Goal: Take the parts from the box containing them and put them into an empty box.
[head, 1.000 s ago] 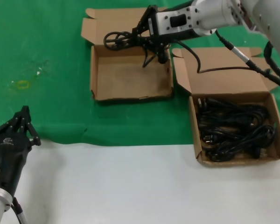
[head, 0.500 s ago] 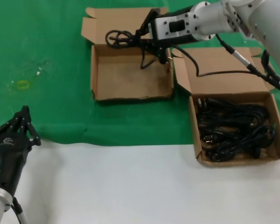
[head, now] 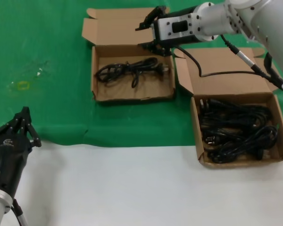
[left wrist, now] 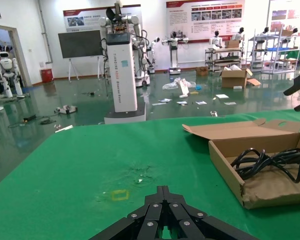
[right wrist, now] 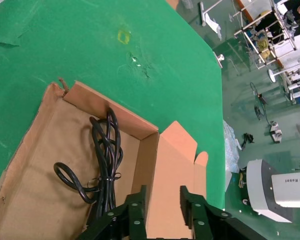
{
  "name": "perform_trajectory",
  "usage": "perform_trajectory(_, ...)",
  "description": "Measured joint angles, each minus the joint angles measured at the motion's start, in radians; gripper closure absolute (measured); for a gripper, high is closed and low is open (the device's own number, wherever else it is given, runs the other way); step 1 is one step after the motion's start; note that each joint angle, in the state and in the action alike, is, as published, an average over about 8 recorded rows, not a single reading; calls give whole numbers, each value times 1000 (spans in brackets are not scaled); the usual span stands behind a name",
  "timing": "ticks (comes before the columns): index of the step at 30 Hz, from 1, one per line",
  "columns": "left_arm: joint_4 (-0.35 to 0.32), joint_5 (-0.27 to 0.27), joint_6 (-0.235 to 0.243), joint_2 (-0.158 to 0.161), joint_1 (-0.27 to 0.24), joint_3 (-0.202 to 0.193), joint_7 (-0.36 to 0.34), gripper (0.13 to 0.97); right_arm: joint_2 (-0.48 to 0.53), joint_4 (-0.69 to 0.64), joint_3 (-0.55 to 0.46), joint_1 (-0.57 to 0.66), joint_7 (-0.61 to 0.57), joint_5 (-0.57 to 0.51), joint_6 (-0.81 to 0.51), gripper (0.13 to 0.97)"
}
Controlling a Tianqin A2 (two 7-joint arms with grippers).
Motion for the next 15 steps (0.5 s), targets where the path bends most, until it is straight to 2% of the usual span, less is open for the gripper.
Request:
perform_trajectory(4,0,0,0,0,0,0,0,953,0,0,0,0,0,0,0,796)
perform_trajectory(8,0,0,0,0,0,0,0,953,0,0,0,0,0,0,0,796)
perform_trajectory(15,0,0,0,0,0,0,0,952,0,0,0,0,0,0,0,647)
